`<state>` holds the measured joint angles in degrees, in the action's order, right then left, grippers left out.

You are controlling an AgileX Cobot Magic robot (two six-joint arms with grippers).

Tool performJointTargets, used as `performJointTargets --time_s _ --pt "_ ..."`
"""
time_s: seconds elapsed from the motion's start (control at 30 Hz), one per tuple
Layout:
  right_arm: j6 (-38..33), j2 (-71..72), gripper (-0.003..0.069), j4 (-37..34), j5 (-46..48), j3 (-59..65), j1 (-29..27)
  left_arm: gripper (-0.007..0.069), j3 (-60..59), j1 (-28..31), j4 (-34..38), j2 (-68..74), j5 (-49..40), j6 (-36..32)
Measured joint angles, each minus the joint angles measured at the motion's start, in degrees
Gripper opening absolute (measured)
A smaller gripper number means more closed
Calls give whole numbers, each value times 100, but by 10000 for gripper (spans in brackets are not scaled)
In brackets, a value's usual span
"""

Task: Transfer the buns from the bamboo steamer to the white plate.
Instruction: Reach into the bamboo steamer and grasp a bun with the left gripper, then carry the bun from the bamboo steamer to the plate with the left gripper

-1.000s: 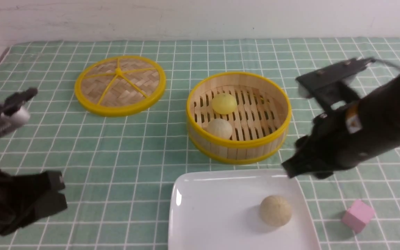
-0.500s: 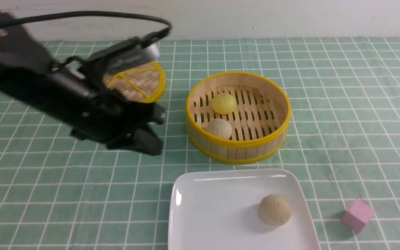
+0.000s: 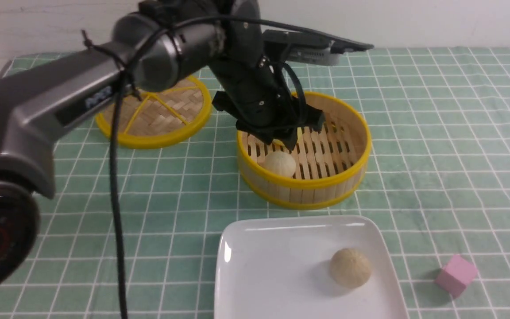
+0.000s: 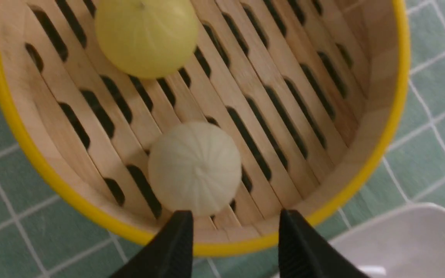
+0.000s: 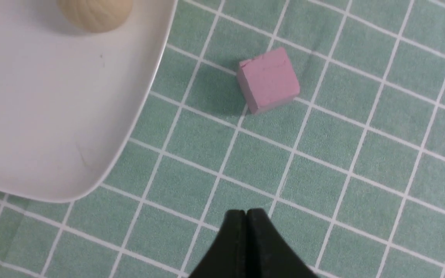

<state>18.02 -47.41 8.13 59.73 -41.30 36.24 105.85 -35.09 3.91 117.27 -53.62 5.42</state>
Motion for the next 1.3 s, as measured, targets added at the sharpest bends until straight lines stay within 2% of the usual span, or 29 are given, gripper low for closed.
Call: performJointTargets --time_s 0.13,0.27,0.43,0.53,0.7,0.77,0.93,1.0,1.1,1.13,1.17,1.3 --pt "6 0 -5 -14 -97 0 0 359 195 -89 -391 371 142 152" --pt "6 0 -4 -37 -107 0 0 332 225 -114 -679 648 264 181" --pt "6 0 0 -37 -114 0 0 96 246 -114 -784 868 254 313" --pt "6 0 2 -45 -114 0 0 34 414 -114 -638 769 -170 314" --pt "6 0 5 -46 -119 0 0 28 945 -114 -538 -8 -1381 195" --pt "6 0 7 -46 -119 0 0 28 1027 -119 -510 -578 -1568 195" --pt "6 0 11 -59 -137 0 0 28 292 -119 -229 -1700 -1698 233" --pt "6 0 13 -59 -153 0 0 28 -629 -119 1 -1952 -1746 277" --pt "6 0 15 -59 -183 0 0 30 -1781 -119 413 -1903 -1441 311" --pt "6 0 15 -59 -221 8 0 31 -2257 -119 712 -1852 -960 311" --pt "6 0 15 -59 -228 7 0 31 -2257 -119 712 -1844 -960 306" --pt "6 0 20 -59 -415 24 0 46 -3028 -119 1602 -1614 201 -23"
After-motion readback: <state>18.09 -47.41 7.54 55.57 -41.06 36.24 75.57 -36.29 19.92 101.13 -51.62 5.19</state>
